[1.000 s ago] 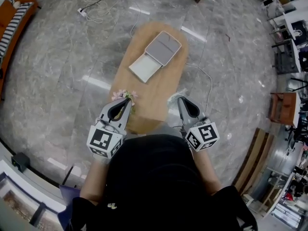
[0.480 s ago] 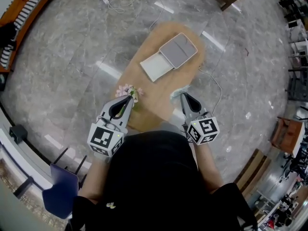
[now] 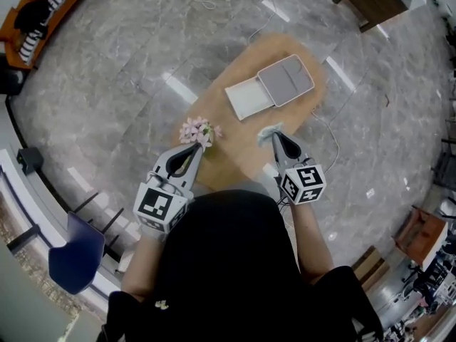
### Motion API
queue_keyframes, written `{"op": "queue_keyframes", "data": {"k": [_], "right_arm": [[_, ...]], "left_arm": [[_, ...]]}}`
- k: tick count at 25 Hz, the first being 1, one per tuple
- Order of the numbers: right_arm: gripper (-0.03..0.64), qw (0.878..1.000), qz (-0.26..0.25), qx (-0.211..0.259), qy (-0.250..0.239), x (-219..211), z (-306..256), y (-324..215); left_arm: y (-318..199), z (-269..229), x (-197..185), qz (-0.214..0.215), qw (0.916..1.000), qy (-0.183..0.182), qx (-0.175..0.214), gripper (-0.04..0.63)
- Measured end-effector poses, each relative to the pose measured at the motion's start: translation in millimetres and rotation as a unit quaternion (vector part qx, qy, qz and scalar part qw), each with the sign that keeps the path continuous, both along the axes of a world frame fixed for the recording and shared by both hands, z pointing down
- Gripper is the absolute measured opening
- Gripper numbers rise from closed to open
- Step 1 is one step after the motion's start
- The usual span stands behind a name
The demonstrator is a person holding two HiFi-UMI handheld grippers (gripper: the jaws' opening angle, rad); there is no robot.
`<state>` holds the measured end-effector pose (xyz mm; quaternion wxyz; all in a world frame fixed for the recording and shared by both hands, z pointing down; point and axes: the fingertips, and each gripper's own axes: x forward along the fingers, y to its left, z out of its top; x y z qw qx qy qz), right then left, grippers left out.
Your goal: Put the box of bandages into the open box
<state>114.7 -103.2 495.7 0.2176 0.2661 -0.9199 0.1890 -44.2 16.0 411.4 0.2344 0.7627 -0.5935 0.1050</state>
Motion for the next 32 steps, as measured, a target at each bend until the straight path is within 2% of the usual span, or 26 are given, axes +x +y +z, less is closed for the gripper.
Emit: {"op": "queue_keyframes", "data": {"k": [4,9,17,27,32], "right_arm": [[0.005,1.000,-0.022,-0.016,0.009,-5.3,22.1,-12.1],[0.005,0.998,-0.048,-0.033,0.018,-12.1,48.0,-20.2],[0.005,0.995,-0.078,-0.054,0.044,-20.8,92.5,-34.0],[0.005,0.988,-0.111,-0.070,0.087,-32.9,149.3,-48.9],[0.006,0.984,-0.121,-0.078,0.103,-39.1,172.9,-56.3]], "left_arm": [[-2.3,-2.5,0.9,-0.031,0.9993,0.009,-0.020,0.011],[2.1,5.4,-6.2,-0.055,0.9979,-0.022,-0.026,0.011],[10.8,14.8,3.3,-0.091,0.9941,0.004,-0.060,0.011],[20.6,30.4,2.4,-0.127,0.9881,0.007,-0.086,0.011],[26.9,38.1,-2.5,-0.118,0.9888,-0.024,-0.088,0.011]]}}
